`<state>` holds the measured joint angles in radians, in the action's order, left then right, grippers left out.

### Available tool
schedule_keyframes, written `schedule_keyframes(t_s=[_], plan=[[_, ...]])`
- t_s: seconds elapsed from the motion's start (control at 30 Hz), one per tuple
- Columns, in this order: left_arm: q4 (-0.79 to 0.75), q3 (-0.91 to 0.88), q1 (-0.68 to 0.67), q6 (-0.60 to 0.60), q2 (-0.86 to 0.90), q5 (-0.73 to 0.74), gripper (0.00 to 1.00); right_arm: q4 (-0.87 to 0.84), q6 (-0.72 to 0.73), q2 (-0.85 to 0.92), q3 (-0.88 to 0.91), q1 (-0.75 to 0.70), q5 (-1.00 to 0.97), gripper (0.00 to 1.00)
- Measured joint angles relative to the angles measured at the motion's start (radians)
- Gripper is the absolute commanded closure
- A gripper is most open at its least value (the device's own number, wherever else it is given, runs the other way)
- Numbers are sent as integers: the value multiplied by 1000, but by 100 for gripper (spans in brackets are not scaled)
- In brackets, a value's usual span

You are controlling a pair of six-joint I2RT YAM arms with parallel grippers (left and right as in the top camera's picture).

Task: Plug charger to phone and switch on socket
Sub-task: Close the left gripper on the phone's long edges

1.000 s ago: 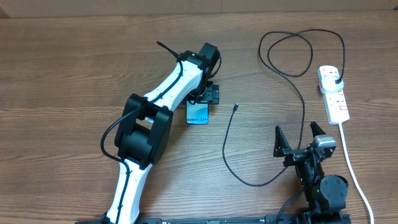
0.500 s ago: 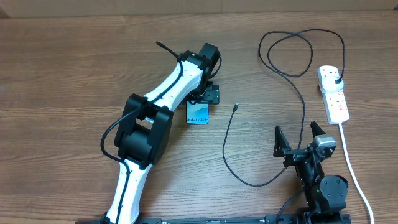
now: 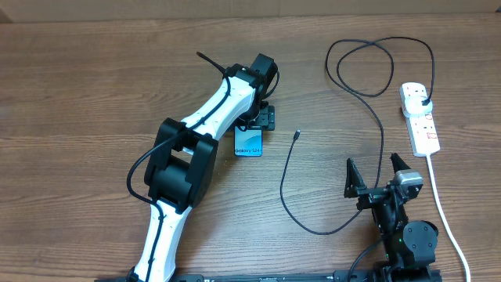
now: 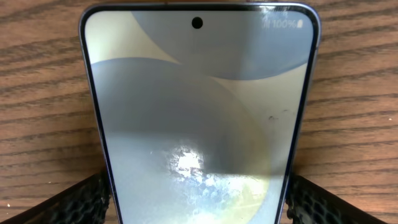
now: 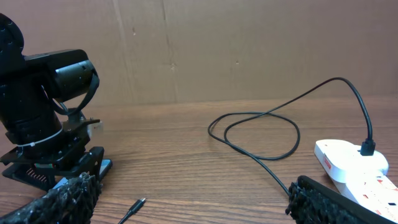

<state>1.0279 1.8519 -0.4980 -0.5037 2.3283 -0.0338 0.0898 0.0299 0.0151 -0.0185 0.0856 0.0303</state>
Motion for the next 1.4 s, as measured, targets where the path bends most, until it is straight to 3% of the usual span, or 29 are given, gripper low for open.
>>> schedule_keyframes(t_s=[0.2,0.47,0.77,1.4], plan=[[-1,0,0,-2,0,-1,12,0,0,0,0,0,0,0],[8,0,0,-6,0,0,7,0,0,0,0,0,0,0],[11,0,0,-14,0,0,19,0,1,0,0,0,0,0],[12,0,0,-14,0,-3,19,0,0,0,0,0,0,0]])
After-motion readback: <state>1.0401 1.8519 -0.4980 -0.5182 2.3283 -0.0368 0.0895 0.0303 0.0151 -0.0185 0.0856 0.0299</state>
